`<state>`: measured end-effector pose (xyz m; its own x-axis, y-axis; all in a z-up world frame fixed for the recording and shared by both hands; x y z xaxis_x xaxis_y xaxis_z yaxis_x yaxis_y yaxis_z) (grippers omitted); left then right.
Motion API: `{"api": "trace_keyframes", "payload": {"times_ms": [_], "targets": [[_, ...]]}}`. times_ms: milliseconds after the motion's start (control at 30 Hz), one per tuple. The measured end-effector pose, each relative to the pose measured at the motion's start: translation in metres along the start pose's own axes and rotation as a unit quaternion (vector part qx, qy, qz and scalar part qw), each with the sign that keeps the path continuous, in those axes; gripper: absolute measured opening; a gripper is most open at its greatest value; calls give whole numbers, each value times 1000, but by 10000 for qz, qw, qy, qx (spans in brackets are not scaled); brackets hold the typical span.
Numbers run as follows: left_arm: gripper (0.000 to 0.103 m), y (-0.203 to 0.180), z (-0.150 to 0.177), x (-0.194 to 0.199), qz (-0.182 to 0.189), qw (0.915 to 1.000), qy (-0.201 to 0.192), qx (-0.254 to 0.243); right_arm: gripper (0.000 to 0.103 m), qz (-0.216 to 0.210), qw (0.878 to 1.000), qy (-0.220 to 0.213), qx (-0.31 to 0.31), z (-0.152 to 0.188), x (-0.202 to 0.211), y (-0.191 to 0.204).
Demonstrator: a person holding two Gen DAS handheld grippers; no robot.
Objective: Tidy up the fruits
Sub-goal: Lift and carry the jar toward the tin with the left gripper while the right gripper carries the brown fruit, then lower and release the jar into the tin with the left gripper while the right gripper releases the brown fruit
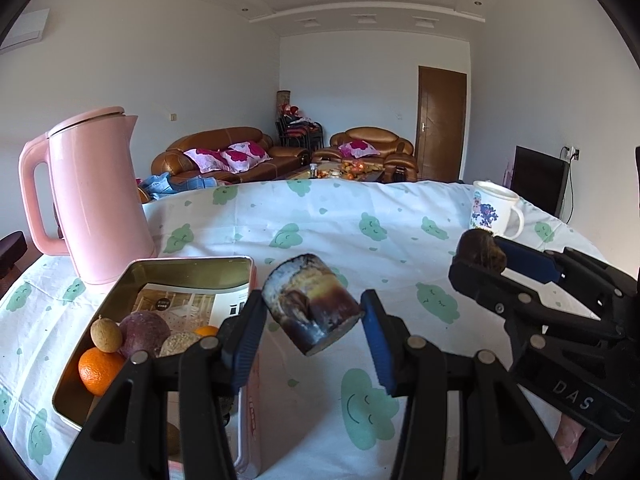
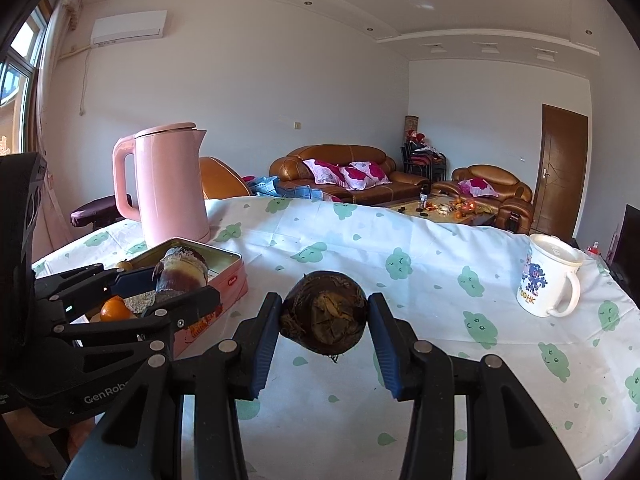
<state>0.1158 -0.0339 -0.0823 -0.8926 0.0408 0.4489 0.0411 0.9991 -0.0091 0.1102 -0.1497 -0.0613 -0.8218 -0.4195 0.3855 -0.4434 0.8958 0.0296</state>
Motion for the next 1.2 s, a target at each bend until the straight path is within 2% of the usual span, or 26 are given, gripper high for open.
{"api": "trace_keyframes", "payload": {"times_ms": [833,1200], "targets": [[50,26,-8,23,-245,9993,-270,89,46,-259,9995,-149,86,-10,7,28],[50,62,-13,34,-545,9976,-330,279,46,-408,9987,-234,214,-20,5,46]]}}
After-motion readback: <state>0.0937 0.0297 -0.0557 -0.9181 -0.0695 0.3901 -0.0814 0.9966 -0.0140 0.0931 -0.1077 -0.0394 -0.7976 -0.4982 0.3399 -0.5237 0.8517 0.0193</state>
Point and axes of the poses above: each gripper's, at about its wrist camera, not at the fingertips, and x roughly against the way its jaws point, y to its left, z to its underside, the point moved 8 cm from there along -x, roughly the way its jaws point, and after that the axes turned 2 degrees about -z, right-handed, at the moved point
